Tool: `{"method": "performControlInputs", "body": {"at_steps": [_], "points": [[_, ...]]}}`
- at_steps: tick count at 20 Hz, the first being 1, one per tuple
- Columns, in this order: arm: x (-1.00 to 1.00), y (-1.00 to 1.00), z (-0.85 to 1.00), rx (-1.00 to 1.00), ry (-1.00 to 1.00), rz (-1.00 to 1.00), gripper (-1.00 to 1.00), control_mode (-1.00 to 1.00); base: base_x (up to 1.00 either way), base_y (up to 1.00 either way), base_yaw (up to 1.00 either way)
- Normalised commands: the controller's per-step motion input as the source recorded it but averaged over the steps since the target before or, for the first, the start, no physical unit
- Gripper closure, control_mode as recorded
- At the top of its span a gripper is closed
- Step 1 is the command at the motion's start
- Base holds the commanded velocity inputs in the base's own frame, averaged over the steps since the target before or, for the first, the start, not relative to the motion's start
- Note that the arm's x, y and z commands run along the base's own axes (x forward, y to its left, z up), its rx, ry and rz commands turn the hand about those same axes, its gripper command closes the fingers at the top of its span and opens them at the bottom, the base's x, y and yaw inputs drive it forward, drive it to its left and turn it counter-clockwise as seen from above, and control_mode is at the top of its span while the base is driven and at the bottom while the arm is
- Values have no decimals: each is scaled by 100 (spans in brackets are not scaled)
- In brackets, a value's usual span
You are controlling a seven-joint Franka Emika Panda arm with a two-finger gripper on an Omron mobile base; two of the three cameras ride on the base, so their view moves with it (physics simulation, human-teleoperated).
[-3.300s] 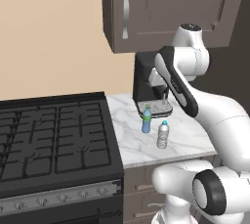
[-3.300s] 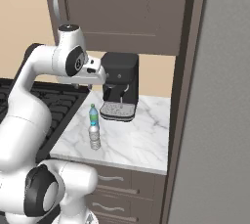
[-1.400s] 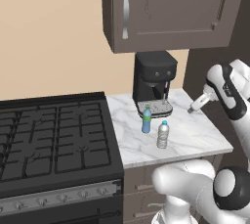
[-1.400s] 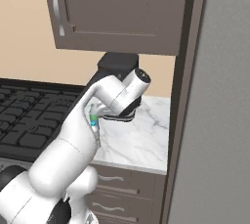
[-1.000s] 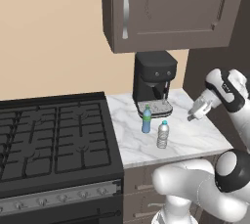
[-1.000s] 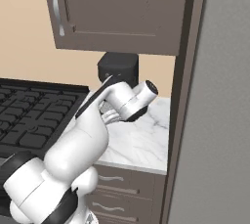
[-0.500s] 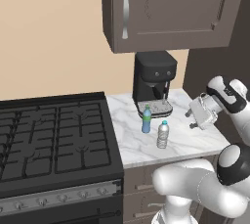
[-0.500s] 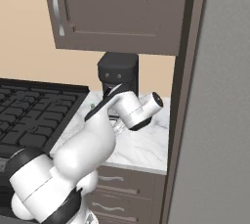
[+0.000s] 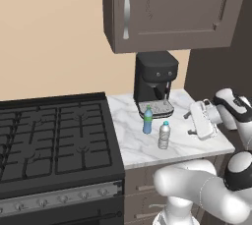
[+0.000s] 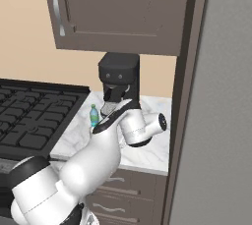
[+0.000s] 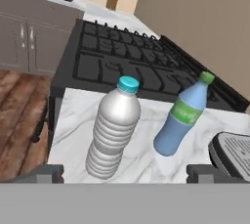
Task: Take the bottled waters from the counter and place them in the freezer to freeze. Close the freezer door after placing the bottles.
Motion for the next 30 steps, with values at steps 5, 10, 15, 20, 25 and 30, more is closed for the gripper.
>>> {"method": "performControlInputs", "body": {"at_steps": [5,10,15,20,25,30], "points": [[16,1,-9,9,-4,5,-100,-100,0,0,0],[-13,13,-7,2,1,0,-100,-100,0,0,0],[-26,25,-5,1,2,0,-100,-100,0,0,0],[-4,23,0,0,0,0,-100,-100,0,0,0],[1,14,0,2,0,0,-100,-100,0,0,0],[0,11,-10,9,1,0,-100,-100,0,0,0]]}}
